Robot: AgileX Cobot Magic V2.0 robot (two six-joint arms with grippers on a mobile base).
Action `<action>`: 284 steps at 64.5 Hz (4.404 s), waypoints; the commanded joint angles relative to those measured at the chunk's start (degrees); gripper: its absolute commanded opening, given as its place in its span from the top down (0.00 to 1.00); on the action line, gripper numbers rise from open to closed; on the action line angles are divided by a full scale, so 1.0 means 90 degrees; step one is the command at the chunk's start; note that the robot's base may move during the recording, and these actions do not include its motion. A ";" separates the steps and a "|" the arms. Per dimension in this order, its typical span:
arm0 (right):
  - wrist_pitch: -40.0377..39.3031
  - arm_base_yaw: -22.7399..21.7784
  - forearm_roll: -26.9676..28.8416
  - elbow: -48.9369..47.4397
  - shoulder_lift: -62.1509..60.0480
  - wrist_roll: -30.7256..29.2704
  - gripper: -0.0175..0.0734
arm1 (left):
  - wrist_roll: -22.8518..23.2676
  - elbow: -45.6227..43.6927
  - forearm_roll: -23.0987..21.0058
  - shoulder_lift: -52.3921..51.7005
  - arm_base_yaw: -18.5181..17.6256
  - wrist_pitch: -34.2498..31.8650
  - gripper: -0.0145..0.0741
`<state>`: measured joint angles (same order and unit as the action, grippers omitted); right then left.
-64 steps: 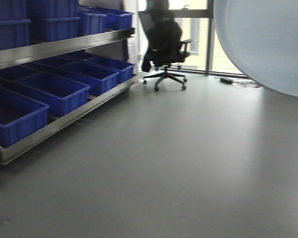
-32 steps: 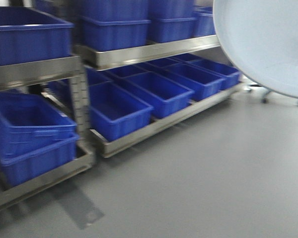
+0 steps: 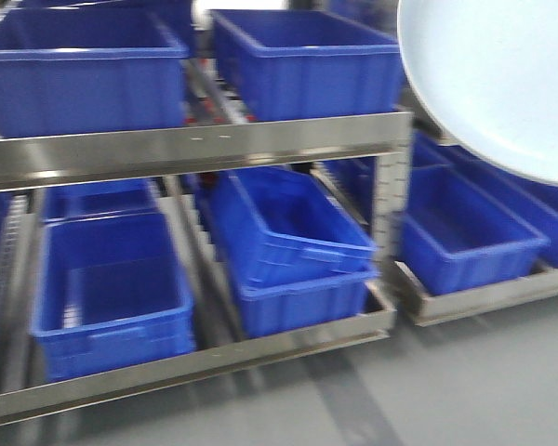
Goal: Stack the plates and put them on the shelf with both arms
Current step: 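Position the held plates above the empty blue bin on the shelf, then lower the plates into the blue bin and open the right gripper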
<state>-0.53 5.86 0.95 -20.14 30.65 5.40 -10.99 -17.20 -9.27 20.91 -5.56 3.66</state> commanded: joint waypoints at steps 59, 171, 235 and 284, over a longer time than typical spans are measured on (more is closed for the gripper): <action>-0.0705 -0.0016 -0.0028 -0.0201 0.0000 0.0008 0.75 | 0.0016 -0.0181 -0.0014 0.0054 0.0002 -0.0521 0.74; -0.0705 -0.0016 -0.0028 -0.0201 0.0000 0.0008 0.75 | 0.0016 -0.0181 -0.0014 0.0054 0.0002 -0.0521 0.74; 0.0006 0.0243 0.0107 -0.1842 0.0509 0.0034 0.75 | 0.0016 -0.0181 -0.0014 0.0054 0.0002 -0.0521 0.74; -0.0782 0.1384 0.0839 -0.3924 0.4580 0.0034 0.33 | 0.0016 -0.0181 -0.0014 0.0054 0.0002 -0.0521 0.74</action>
<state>-1.18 18.36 6.56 -52.82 73.46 5.62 -10.99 -17.20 -9.27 20.91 -5.56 3.66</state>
